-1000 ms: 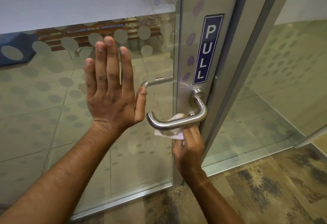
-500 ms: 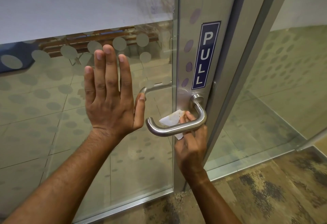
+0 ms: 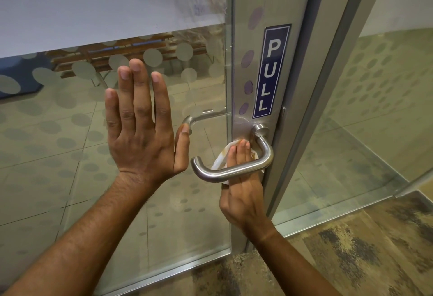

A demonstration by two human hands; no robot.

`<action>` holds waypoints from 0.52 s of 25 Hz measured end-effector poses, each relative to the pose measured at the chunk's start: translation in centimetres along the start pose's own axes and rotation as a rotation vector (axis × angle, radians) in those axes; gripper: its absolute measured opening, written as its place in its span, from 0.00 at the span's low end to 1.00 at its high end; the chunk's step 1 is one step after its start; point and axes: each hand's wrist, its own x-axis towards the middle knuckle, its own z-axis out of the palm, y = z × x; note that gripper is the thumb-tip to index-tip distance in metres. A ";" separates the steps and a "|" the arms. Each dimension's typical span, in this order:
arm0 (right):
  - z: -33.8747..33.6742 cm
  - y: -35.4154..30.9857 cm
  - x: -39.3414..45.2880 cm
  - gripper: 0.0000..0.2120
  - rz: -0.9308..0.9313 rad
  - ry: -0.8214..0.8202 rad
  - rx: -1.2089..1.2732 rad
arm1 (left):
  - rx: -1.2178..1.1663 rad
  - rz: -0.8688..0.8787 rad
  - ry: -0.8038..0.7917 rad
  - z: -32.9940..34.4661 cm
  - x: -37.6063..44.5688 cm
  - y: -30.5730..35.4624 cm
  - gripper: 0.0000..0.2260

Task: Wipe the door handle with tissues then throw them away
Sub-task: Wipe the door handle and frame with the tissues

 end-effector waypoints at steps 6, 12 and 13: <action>0.5 0.4 -0.4 0.31 0.009 -0.101 -0.153 | 0.000 -0.005 0.006 0.0 0.1 0.0 0.35; 0.9 -0.6 0.2 0.35 0.092 -0.079 -0.144 | 0.004 0.002 -0.014 -0.2 0.1 0.1 0.35; 0.9 -0.6 0.5 0.37 0.095 -0.077 -0.150 | 0.006 0.004 -0.018 -0.2 0.1 0.0 0.35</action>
